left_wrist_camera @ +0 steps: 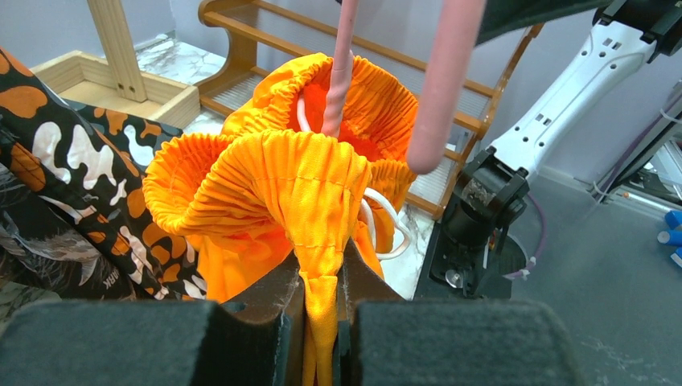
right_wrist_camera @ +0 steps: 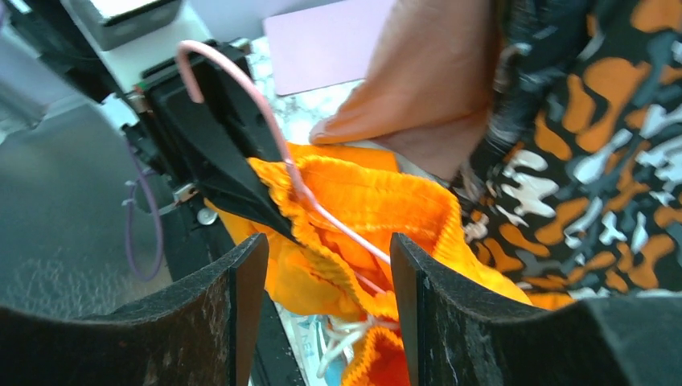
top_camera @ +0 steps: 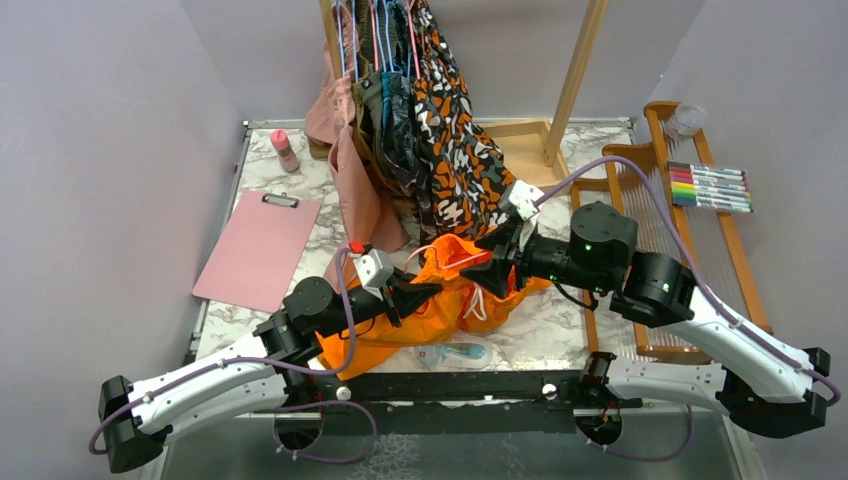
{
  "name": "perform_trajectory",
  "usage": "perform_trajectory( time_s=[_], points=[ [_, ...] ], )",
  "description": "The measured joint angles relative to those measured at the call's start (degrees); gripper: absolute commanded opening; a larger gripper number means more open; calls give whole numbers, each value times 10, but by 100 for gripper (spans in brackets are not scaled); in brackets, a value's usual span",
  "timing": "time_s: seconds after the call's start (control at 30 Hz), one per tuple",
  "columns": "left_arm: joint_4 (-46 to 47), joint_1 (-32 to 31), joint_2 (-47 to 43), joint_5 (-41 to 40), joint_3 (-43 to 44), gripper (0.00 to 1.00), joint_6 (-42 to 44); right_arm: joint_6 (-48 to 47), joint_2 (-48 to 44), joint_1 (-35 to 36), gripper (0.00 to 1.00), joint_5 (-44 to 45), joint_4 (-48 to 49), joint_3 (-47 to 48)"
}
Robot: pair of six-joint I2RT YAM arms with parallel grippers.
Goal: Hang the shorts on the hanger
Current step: Adjust the shorts on the hanger.
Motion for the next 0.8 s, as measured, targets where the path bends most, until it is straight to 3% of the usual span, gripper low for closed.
perform_trajectory(
  time_s=[0.3,0.4,0.57,0.8],
  points=[
    [-12,0,1,13,0,0,0,-24,58,0,57,-122,96,-13],
    [-15,0,1,15,0,0,0,-24,76,0,41,-139,122,-14],
    [-17,0,0,15,0,5,0,-21,90,0,3,-147,158,-22],
    [-42,0,-18,15,0,29,3,-19,87,0,1,-116,176,-37]
  ],
)
